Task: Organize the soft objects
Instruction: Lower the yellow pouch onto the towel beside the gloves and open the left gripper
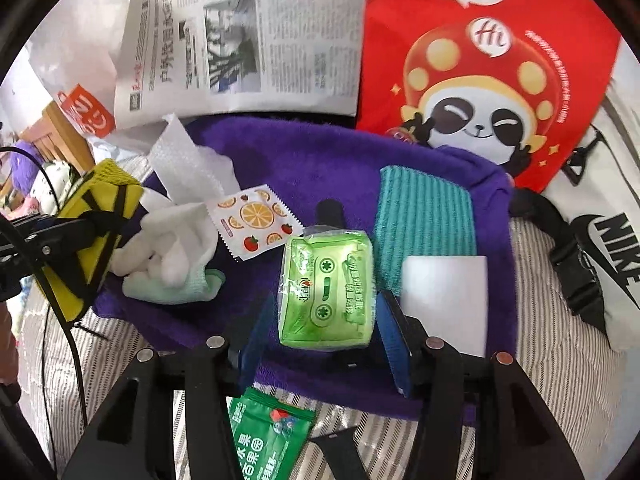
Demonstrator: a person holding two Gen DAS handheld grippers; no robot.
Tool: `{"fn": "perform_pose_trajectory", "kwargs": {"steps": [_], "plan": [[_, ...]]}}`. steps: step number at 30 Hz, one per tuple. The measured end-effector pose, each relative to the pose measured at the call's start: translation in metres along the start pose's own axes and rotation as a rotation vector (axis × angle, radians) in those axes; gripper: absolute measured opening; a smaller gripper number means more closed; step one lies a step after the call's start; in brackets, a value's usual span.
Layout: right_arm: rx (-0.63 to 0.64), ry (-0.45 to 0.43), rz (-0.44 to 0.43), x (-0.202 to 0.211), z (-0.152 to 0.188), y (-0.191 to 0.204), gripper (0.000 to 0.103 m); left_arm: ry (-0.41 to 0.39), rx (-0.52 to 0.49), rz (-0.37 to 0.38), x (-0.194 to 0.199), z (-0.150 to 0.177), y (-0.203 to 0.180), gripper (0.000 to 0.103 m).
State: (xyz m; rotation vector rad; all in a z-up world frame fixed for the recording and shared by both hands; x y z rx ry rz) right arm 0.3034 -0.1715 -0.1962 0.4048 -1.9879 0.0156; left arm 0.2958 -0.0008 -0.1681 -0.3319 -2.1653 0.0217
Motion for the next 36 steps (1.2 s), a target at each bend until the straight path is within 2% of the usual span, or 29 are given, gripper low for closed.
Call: {"fn": "perform_pose_trajectory", "kwargs": {"steps": [5, 8, 11, 15, 20, 24, 28, 31, 34, 36], "plan": [[-0.009, -0.06, 0.016, 0.026, 0.005, -0.016, 0.053, 0.0, -0.005, -0.001, -0.003, -0.011, -0.017, 0.024], [-0.032, -0.103, -0.004, 0.041, 0.01, -0.023, 0.053, 0.012, -0.015, -0.001, -0.01, -0.017, -0.031, 0.024], [-0.05, -0.137, -0.026, 0.058, 0.019, -0.033, 0.053, 0.028, -0.047, -0.016, -0.024, -0.022, -0.048, 0.024], [-0.061, -0.166, -0.012, 0.069, 0.026, -0.049, 0.054, 0.045, -0.07, -0.036, -0.046, -0.03, -0.064, 0.024], [-0.096, -0.185, -0.032, 0.079, 0.04, -0.066, 0.054, 0.104, -0.108, -0.094, -0.079, -0.017, -0.074, 0.024], [-0.134, -0.192, -0.039, 0.081, 0.049, -0.079, 0.054, 0.11, -0.143, -0.142, -0.094, -0.007, -0.075, 0.025], [-0.17, -0.194, -0.062, 0.083, 0.057, -0.083, 0.054, 0.108, -0.139, -0.143, -0.094, -0.003, -0.074, 0.027], [-0.176, -0.192, -0.06, 0.086, 0.064, -0.083, 0.054, 0.116, -0.136, -0.148, -0.095, -0.002, -0.072, 0.029], [-0.187, -0.192, -0.071, 0.089, 0.07, -0.08, 0.054, 0.125, -0.122, -0.159, -0.093, -0.002, -0.068, 0.038], [-0.186, -0.19, -0.07, 0.093, 0.075, -0.079, 0.054, 0.126, -0.113, -0.166, -0.089, -0.001, -0.063, 0.05]]}}
Point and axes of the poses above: each gripper's, at about its wrist camera, not at the fingertips, and x roughly against the way its jaws point, y to its left, z to its underside, the point moved 9 cm from there along -x, roughly the way its jaws point, and after that the axes turned 10 degrees about -z, right-handed, at the moved point
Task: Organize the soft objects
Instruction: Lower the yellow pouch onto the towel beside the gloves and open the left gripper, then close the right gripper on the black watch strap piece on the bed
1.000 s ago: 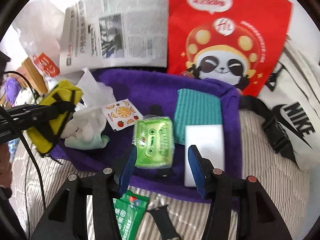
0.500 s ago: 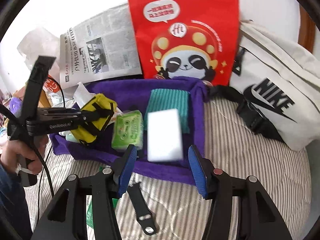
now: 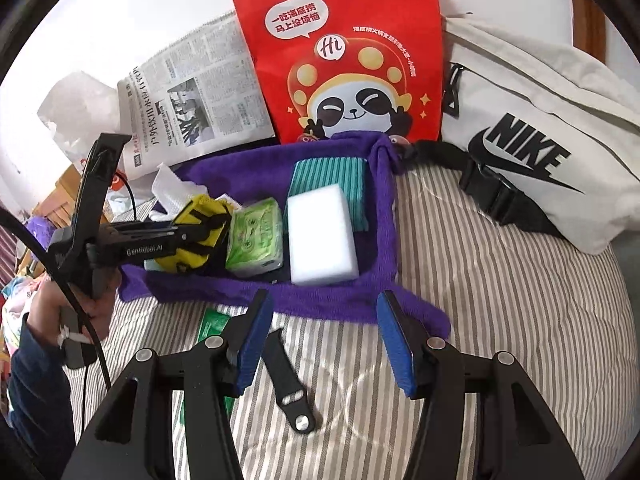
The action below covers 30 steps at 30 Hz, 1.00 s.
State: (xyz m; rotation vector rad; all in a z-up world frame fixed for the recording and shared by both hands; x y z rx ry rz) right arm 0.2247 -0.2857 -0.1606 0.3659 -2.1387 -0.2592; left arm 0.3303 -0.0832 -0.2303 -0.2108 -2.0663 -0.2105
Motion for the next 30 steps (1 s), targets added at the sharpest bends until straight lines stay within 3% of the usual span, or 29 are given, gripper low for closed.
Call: {"fn": "perform_pose_trajectory", "kwargs": {"steps": [2, 4, 7, 15, 21, 25, 27, 29, 30], "plan": [[0.003, 0.004, 0.005, 0.004, 0.005, 0.001, 0.057, 0.001, 0.014, 0.028, 0.005, 0.002, 0.003, 0.059], [0.001, 0.01, 0.01, 0.007, 0.012, 0.001, 0.058, -0.012, 0.019, 0.059, 0.011, 0.003, 0.003, 0.06], [0.001, 0.018, 0.007, 0.009, 0.02, 0.005, 0.058, -0.021, 0.02, 0.028, 0.019, 0.004, 0.009, 0.068], [0.05, 0.084, 0.014, -0.007, 0.049, 0.016, 0.058, -0.045, 0.044, -0.003, 0.049, 0.019, 0.025, 0.068], [0.141, 0.126, 0.044, -0.03, 0.065, 0.02, 0.058, -0.047, 0.022, -0.044, 0.068, 0.053, 0.038, 0.068], [0.177, 0.168, 0.048, -0.046, 0.07, 0.023, 0.05, -0.021, 0.066, 0.025, 0.075, 0.074, 0.042, 0.068], [0.199, 0.186, 0.055, -0.054, 0.073, 0.025, 0.048, -0.025, 0.06, 0.017, 0.078, 0.08, 0.043, 0.068], [0.235, 0.171, 0.087, -0.057, 0.072, 0.029, 0.042, -0.025, 0.055, 0.01, 0.081, 0.086, 0.044, 0.068], [0.239, 0.165, 0.088, -0.059, 0.071, 0.03, 0.033, -0.025, 0.056, 0.015, 0.082, 0.089, 0.044, 0.068]]}}
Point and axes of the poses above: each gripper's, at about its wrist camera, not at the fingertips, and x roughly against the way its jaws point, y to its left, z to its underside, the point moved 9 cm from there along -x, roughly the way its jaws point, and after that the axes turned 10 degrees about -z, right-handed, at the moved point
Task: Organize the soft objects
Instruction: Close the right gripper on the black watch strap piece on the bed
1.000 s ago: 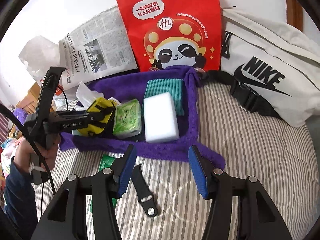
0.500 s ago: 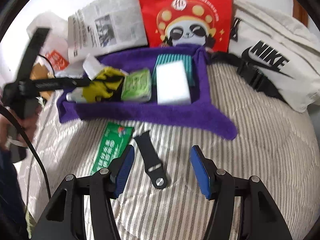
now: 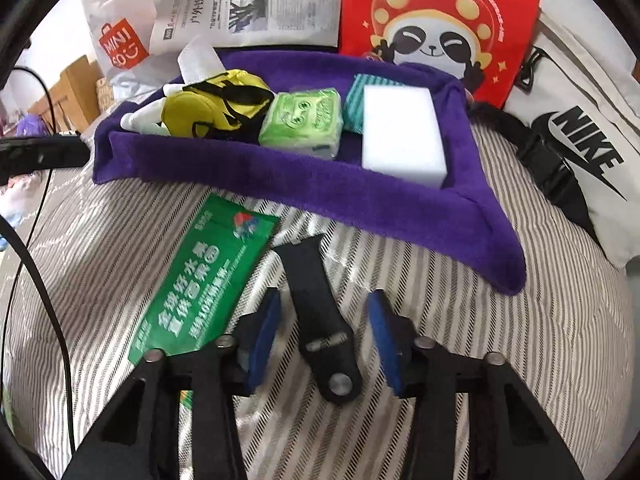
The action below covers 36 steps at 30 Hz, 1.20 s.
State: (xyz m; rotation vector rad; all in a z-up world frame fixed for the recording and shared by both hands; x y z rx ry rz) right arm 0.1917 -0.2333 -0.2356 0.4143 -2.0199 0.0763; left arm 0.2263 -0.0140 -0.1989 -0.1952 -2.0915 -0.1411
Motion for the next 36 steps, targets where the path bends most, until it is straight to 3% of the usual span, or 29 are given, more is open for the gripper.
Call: {"fn": "perform_pose_trajectory", "kwargs": {"steps": [1, 2, 7, 16, 24, 31, 36], "plan": [[-0.012, -0.003, -0.008, -0.001, -0.001, 0.001, 0.023, 0.0, 0.005, 0.006, 0.001, 0.003, 0.001, 0.068], [-0.03, -0.006, 0.0, 0.0, -0.002, -0.001, 0.021, 0.0, 0.011, 0.012, 0.002, 0.005, 0.001, 0.068], [-0.174, -0.013, -0.028, 0.007, 0.001, -0.017, 0.021, 0.002, 0.006, 0.028, 0.006, 0.017, 0.0, 0.068], [-0.108, 0.02, 0.034, 0.007, 0.005, -0.006, 0.022, -0.002, -0.002, 0.063, 0.011, 0.03, -0.006, 0.068], [-0.169, 0.022, -0.028, 0.014, 0.007, -0.013, 0.022, 0.007, -0.001, 0.075, 0.012, 0.04, -0.006, 0.068], [-0.12, 0.033, 0.03, 0.009, 0.008, -0.006, 0.023, 0.001, -0.018, 0.082, 0.02, 0.045, -0.01, 0.068], [-0.174, 0.025, -0.027, 0.012, 0.008, -0.013, 0.021, 0.002, -0.011, 0.081, 0.024, 0.051, -0.01, 0.068]]}}
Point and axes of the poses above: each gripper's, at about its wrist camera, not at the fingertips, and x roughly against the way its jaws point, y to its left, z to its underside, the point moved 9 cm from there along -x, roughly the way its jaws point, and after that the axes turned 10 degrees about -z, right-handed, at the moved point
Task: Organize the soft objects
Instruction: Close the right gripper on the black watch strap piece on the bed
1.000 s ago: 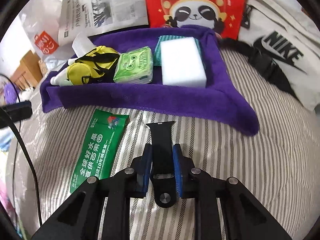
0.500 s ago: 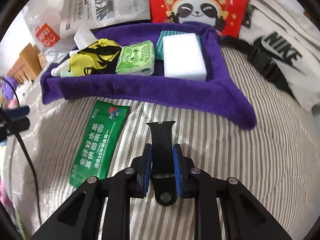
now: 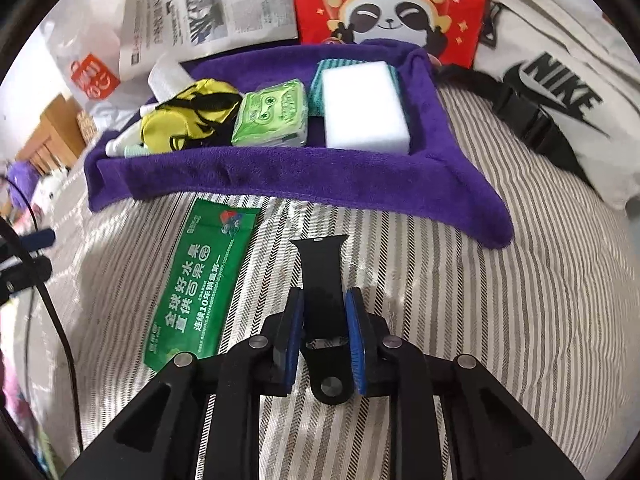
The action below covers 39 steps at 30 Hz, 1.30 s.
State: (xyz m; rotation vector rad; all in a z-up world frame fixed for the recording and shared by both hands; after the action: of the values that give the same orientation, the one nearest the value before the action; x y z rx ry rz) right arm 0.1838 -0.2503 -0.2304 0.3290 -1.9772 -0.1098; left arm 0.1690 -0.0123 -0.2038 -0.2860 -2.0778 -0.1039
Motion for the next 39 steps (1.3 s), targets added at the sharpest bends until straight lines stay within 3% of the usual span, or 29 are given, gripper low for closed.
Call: {"fn": "perform_pose_trajectory", "kwargs": {"steps": [4, 6, 9, 12, 14, 18, 19, 23, 25, 34, 39], "plan": [[-0.025, -0.026, -0.016, 0.013, 0.0, -0.002, 0.019, 0.005, 0.001, 0.0, 0.001, 0.005, -0.003, 0.068], [-0.017, -0.036, -0.015, 0.02, 0.0, -0.001, 0.003, 0.006, 0.002, 0.004, 0.0, 0.006, -0.006, 0.068], [-0.017, -0.02, -0.026, 0.021, 0.001, -0.003, 0.003, 0.013, -0.005, 0.002, -0.001, 0.008, -0.012, 0.068], [-0.013, 0.018, 0.001, 0.009, 0.008, -0.008, 0.005, 0.016, -0.01, 0.007, 0.0, 0.01, -0.016, 0.068], [-0.012, -0.001, -0.008, 0.011, 0.008, -0.007, 0.009, 0.016, -0.017, -0.002, 0.002, 0.013, -0.017, 0.068], [0.01, -0.002, -0.038, 0.009, 0.006, 0.0, 0.032, 0.015, -0.008, -0.008, 0.004, 0.015, -0.014, 0.068], [0.028, -0.002, -0.035, 0.006, 0.004, 0.002, 0.034, 0.015, -0.005, -0.012, 0.005, 0.016, -0.013, 0.068], [0.092, 0.002, 0.012, -0.006, -0.002, 0.008, 0.033, 0.02, 0.0, -0.022, 0.005, 0.019, -0.009, 0.068], [0.134, 0.002, 0.039, -0.008, -0.004, 0.012, 0.021, 0.022, 0.002, -0.026, 0.005, 0.02, -0.007, 0.068], [0.093, 0.019, 0.016, -0.001, 0.002, 0.011, 0.024, 0.034, 0.006, -0.026, 0.002, 0.024, -0.004, 0.068], [0.104, 0.006, 0.048, -0.004, 0.004, 0.012, 0.024, 0.039, -0.002, -0.023, 0.001, 0.027, -0.006, 0.068]]}}
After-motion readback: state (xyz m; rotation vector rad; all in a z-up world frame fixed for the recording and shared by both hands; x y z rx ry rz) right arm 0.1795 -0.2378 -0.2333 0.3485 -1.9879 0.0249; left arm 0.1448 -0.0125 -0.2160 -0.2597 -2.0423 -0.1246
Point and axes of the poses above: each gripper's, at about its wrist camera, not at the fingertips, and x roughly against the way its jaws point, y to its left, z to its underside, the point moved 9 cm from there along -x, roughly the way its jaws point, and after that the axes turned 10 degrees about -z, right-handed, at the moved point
